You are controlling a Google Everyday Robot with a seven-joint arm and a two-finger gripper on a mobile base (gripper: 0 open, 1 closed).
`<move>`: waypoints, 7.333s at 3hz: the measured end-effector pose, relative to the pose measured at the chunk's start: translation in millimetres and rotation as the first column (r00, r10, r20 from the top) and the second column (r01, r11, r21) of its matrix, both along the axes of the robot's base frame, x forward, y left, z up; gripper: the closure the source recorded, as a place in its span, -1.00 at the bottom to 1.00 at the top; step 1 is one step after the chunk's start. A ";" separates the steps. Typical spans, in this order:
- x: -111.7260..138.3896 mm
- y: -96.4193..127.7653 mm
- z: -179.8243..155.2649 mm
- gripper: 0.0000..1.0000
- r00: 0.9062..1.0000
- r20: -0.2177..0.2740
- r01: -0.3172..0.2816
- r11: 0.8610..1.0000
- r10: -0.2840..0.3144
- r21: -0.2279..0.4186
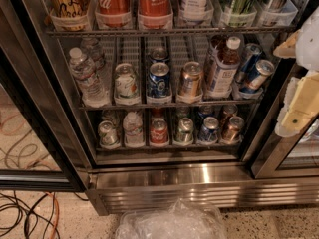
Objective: Pick blue plastic bottle from top shelf of fridge
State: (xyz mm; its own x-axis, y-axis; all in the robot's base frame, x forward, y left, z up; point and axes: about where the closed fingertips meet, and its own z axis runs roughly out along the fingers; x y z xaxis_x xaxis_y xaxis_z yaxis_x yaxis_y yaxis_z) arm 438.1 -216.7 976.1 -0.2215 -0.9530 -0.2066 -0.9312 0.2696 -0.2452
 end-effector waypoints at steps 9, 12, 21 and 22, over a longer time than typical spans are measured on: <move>113.3 67.5 46.2 -1.00 0.893 0.215 0.184 0.757 -0.395 0.627; 127.6 104.5 95.7 -1.00 0.766 0.281 0.131 0.569 -0.578 0.812; 72.5 123.3 155.8 -0.44 0.484 0.270 0.155 0.385 -0.832 0.910; 93.7 139.6 149.2 -0.42 0.507 0.253 0.165 0.381 -0.824 0.910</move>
Offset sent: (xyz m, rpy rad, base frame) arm 0.0231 0.0121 0.0088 0.0861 -0.0668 -0.0328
